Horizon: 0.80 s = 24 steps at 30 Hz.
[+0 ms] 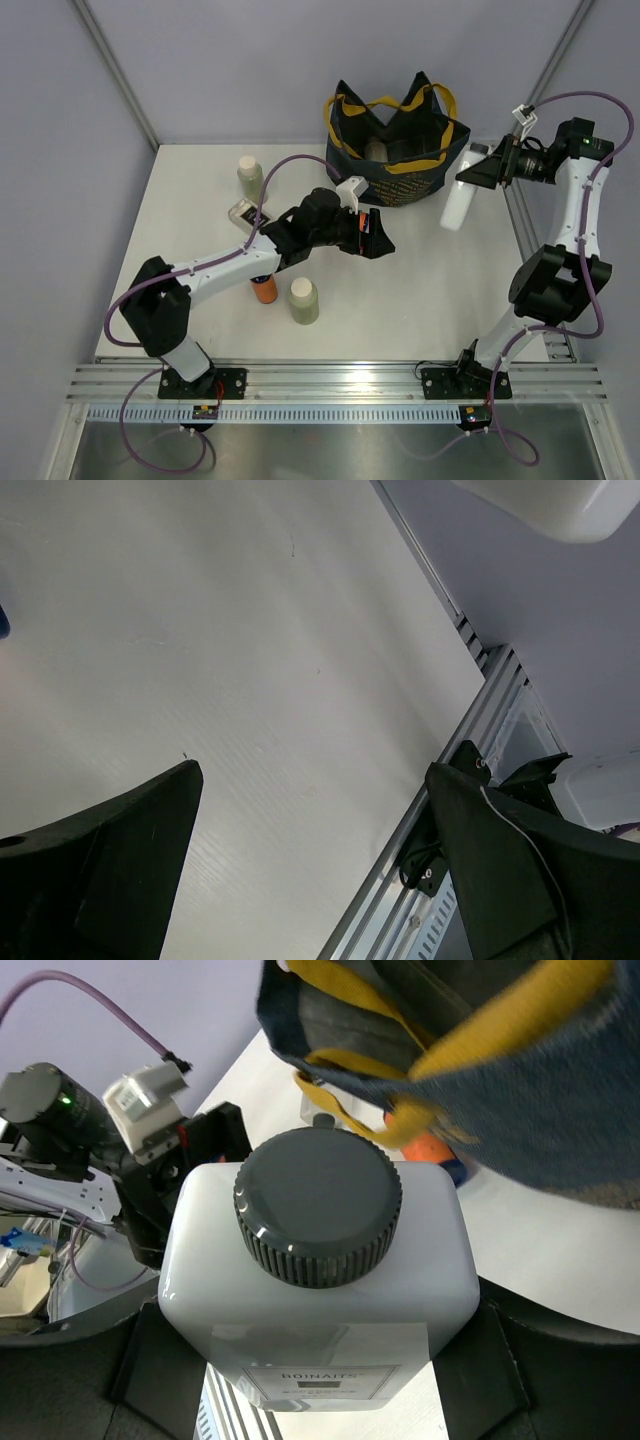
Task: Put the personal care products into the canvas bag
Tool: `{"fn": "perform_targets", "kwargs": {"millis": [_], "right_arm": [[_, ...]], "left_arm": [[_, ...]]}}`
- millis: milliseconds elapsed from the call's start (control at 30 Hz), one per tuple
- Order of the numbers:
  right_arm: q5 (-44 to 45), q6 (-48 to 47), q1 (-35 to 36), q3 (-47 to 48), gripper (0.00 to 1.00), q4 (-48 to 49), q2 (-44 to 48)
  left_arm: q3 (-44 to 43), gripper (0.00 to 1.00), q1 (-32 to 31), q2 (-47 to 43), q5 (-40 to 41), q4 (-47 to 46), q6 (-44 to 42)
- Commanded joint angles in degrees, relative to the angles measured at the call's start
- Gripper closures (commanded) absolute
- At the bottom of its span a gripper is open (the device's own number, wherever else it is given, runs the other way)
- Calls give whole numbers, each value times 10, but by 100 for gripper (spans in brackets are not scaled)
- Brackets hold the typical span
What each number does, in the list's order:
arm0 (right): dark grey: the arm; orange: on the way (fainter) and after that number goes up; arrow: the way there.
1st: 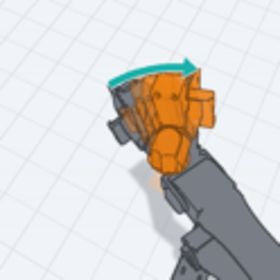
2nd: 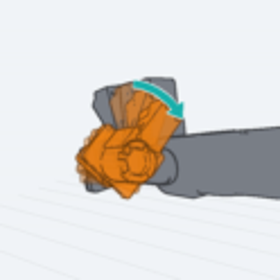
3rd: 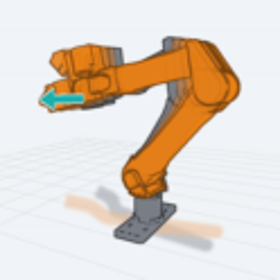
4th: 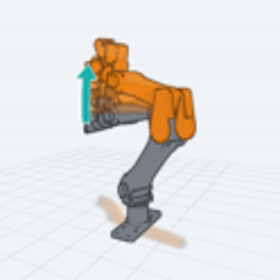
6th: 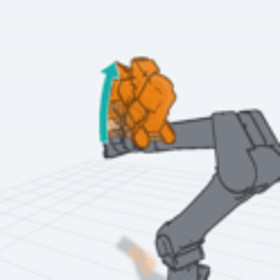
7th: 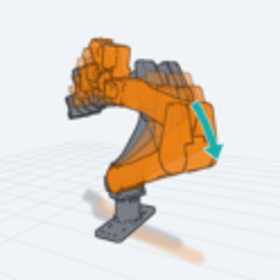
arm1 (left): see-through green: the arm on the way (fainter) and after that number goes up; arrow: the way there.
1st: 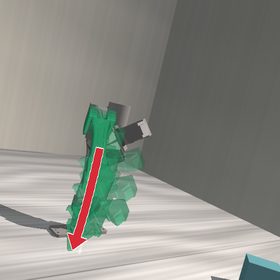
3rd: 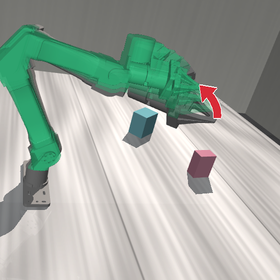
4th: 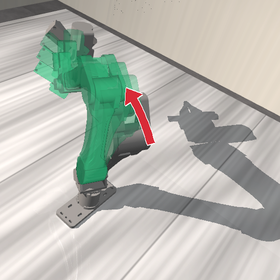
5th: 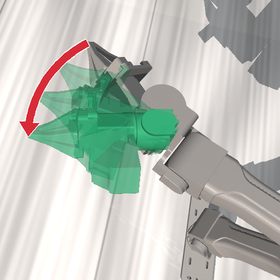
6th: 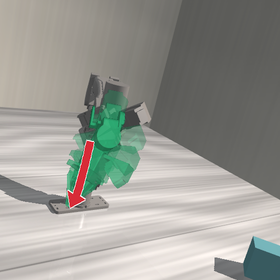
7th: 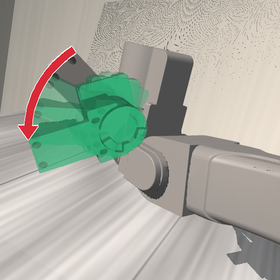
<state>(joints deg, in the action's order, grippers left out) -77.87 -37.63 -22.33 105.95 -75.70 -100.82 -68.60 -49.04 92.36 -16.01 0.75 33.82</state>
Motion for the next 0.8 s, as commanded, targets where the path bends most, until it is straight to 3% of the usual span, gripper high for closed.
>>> {"fn": "perform_targets", "kwargs": {"millis": [0,200,267,333,367,400,433,467,633,700,733,767], "right_arm": [[-152,69,39,87,100,-176,-1],[-144,152,103,289,100,-144,-82],[-122,277,116,328,100,-62,-89],[-84,383,134,320,100,124,-74],[-71,536,141,257,100,229,-57],[-61,653,146,201,100,553,-13],[-32,956,149,131,100,778,5],[-20,1041,149,99,100,963,3],[52,1059,162,408,100,893,-190],[83,971,165,424,100,779,-201],[108,852,169,437,100,714,-202],[120,806,174,440,100,665,-203]], "left_arm": [[-26,1,3,-24,9,-12,-15],[-20,1,7,-31,13,-11,-14],[-18,1,7,-33,17,-9,-13],[-17,1,8,-39,20,-8,-14],[-15,1,8,-41,23,-8,-15],[-14,1,8,-42,24,-8,-15],[-13,1,9,-45,26,-8,-16],[-12,1,10,-46,28,3,-17],[-9,1,11,-59,38,14,-17],[-6,1,11,-69,50,30,-21],[-3,1,11,-74,58,35,-26],[0,1,11,-81,76,49,-27]]}}
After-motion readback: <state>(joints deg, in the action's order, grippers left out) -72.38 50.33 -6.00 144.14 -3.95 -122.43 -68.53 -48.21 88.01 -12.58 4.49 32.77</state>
